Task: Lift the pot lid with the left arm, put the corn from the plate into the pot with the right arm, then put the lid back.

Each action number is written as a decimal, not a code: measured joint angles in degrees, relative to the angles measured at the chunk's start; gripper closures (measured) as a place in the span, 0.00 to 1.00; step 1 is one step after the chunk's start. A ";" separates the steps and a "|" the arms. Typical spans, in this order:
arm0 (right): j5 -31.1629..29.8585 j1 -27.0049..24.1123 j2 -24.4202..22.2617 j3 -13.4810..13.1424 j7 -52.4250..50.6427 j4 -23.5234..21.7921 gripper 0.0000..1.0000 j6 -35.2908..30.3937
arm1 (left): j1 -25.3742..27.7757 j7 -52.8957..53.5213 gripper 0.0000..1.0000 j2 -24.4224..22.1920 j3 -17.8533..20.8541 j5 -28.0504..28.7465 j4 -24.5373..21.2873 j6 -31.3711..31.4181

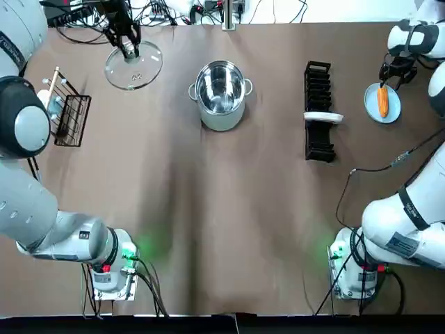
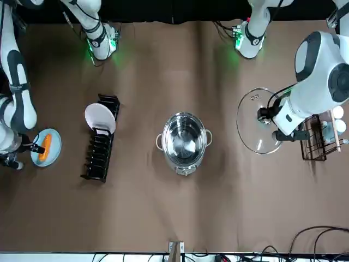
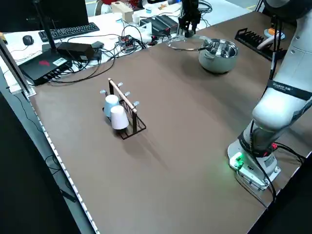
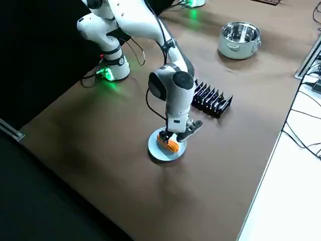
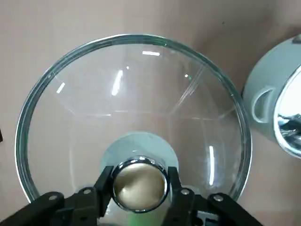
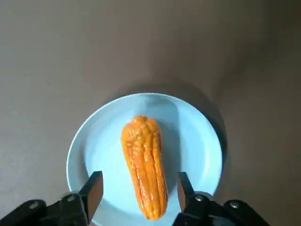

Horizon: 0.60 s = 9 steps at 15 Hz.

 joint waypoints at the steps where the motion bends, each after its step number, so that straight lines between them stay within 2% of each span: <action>1: 0.00 -0.02 0.38 0.00 0.00 -0.57 0.28 1.21 | 0.28 1.07 0.49 0.11 0.00 0.00 -0.91 0.16; 4: 0.00 -0.08 1.19 0.00 0.00 -3.32 0.29 5.68 | 0.74 4.01 0.49 0.83 -0.01 0.00 -2.99 0.57; 9: 0.00 -0.09 1.42 0.13 0.01 -5.71 0.32 6.25 | 1.90 6.40 0.49 0.92 -0.01 0.00 -4.04 0.74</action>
